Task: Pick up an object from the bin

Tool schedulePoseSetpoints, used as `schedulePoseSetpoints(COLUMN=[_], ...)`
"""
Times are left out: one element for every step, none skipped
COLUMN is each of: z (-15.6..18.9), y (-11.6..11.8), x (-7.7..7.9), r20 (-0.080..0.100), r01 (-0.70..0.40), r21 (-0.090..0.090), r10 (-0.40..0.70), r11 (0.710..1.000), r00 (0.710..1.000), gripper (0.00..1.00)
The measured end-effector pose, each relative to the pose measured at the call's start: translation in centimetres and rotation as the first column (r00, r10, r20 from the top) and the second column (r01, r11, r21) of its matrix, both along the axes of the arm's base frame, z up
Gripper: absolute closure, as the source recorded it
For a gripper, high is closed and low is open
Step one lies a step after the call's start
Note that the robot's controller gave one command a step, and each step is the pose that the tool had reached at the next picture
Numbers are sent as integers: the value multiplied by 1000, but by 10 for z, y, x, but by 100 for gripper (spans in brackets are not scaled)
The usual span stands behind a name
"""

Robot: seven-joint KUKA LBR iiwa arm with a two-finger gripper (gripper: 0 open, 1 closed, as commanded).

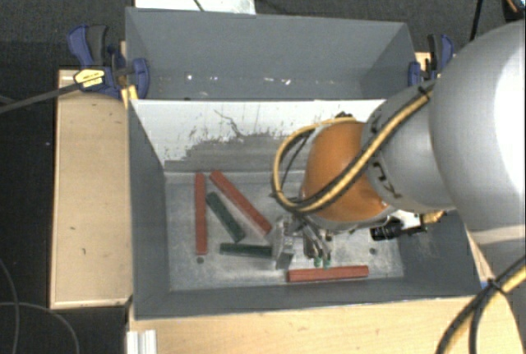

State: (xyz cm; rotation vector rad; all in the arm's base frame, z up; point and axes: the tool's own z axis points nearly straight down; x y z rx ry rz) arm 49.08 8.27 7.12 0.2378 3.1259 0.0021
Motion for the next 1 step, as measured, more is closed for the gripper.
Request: schedulePoseSetpoints(z=[169], y=[2], x=[22], r20=[5], r01=[-52], r21=[1], r10=[52], r11=[999], r00=[999], gripper=[100])
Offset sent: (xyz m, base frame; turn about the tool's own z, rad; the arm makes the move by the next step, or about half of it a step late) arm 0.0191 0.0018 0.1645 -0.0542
